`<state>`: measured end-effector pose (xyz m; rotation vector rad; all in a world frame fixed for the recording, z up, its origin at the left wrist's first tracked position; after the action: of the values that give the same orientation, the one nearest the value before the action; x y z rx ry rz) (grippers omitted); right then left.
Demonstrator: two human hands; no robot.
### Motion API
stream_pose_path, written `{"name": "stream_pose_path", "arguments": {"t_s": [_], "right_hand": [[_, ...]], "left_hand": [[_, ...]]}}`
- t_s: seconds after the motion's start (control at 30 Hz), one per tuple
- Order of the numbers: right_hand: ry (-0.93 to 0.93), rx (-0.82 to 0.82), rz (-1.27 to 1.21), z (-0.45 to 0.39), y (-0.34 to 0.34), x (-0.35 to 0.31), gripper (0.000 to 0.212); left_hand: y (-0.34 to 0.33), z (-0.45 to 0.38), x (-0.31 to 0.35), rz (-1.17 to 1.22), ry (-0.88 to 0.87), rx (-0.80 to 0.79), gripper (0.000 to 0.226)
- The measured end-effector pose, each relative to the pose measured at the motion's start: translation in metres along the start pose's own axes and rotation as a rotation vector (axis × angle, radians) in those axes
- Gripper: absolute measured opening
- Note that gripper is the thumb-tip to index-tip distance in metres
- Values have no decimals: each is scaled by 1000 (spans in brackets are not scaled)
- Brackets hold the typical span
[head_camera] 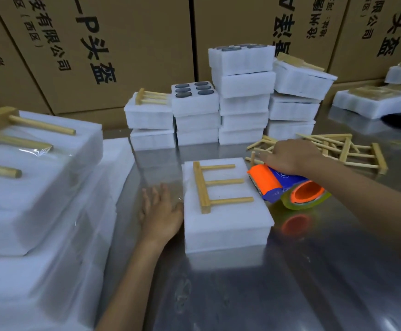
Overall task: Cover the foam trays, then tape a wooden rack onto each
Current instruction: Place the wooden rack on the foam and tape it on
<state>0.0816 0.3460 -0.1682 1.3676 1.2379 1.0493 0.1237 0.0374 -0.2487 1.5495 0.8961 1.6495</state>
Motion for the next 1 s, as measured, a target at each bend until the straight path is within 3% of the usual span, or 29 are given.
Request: {"name": "stream_pose_path", "arguments": {"t_s": [0.07, 0.13, 0.23, 0.3, 0.43, 0.5, 0.9, 1.0], "right_hand": [[4, 16, -9, 0, 0, 1, 58], [10, 18, -21, 0, 0, 3, 60], [12, 3, -27, 0, 1, 4, 59], [12, 4, -33, -1, 0, 4, 60], [13, 17, -50, -1, -1, 6, 60], [27, 23, -58, 0, -1, 8, 57], [57, -132, -215, -10, -2, 23, 41], [13, -195, -191, -9, -1, 53, 47]], "left_hand": [[17, 3, 20, 120, -161, 243, 59], [32, 6, 42, 195, -298, 374, 51], [44, -6, 76, 359, -316, 328, 43], [42, -19, 104, 330, -348, 285, 42], [-6, -45, 131, -306, -347, -19, 57], [-21, -52, 124, -474, -313, -94, 61], [-15, -45, 124, -494, -312, -87, 63], [-15, -45, 123, -484, -302, -98, 63]]}}
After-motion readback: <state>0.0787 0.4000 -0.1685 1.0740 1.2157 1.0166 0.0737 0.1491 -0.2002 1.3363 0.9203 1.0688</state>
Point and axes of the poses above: each hand's wrist, its own z-axis away from the middle knuckle, its own y-axis out of the back of the hand, x = y × z, the point moved 4 cm from there along -z, towards the middle knuckle, and after that the axes turned 1 degree about x, right-handed, at the moved point
